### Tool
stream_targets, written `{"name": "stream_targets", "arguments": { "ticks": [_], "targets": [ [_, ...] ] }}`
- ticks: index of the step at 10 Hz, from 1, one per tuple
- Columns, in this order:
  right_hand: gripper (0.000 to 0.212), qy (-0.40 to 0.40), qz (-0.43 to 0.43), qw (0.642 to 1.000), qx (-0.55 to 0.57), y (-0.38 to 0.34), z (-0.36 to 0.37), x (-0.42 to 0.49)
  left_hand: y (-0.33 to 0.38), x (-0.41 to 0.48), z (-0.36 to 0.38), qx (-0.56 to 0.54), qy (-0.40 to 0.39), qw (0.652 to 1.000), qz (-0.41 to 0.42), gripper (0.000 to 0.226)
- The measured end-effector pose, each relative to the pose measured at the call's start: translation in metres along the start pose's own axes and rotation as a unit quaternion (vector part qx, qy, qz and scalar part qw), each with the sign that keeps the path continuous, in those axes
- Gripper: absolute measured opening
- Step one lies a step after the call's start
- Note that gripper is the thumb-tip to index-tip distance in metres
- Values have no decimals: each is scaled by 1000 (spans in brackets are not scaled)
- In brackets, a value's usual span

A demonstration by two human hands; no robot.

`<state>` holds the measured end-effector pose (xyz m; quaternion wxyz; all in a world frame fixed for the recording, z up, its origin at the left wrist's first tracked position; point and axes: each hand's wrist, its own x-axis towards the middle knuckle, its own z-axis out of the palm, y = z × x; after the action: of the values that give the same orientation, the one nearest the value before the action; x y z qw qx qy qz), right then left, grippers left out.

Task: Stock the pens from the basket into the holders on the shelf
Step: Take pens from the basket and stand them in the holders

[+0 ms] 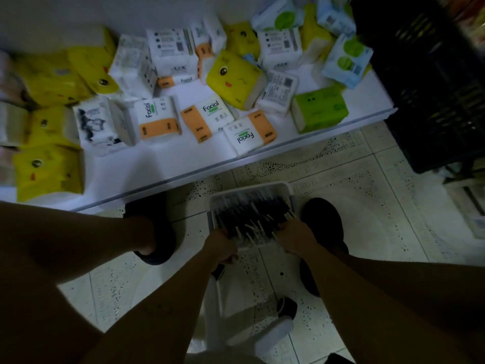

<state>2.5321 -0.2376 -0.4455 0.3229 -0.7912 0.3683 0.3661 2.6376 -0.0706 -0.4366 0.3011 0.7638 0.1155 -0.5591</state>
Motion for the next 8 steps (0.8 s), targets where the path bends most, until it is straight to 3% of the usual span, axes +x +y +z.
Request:
{"name": "stream_targets", "arguments": {
  "ticks": [1,2,3,4,5,6,7,8],
  "targets": [
    [25,2,53,996,71,-12,-6,-19,-1,-14,0,10,-4,1000,26,37],
    [27,-25,54,996,72,-22,-11,-40,-1,-32,1,30,-6,997,68,34],
    [9,23,85,971,224,-32,-10,-52,0,-48,-1,39,-14,994,103,38],
    [10,27,38,985,166,-39,-10,-62,-1,-63,-6,19,-18,990,136,44],
    [21,23,14,989,142,-45,-20,-78,0,-76,-12,-20,5,987,162,34],
    [36,81,-24,983,163,-49,-28,-91,10,-88,-17,-62,46,980,181,27],
    [33,119,-85,961,234,-52,-31,-98,25,-100,-25,-131,97,965,203,23],
    [17,120,-130,943,282,-59,-35,-106,40,-120,-31,-194,83,945,250,16]
  ]
}}
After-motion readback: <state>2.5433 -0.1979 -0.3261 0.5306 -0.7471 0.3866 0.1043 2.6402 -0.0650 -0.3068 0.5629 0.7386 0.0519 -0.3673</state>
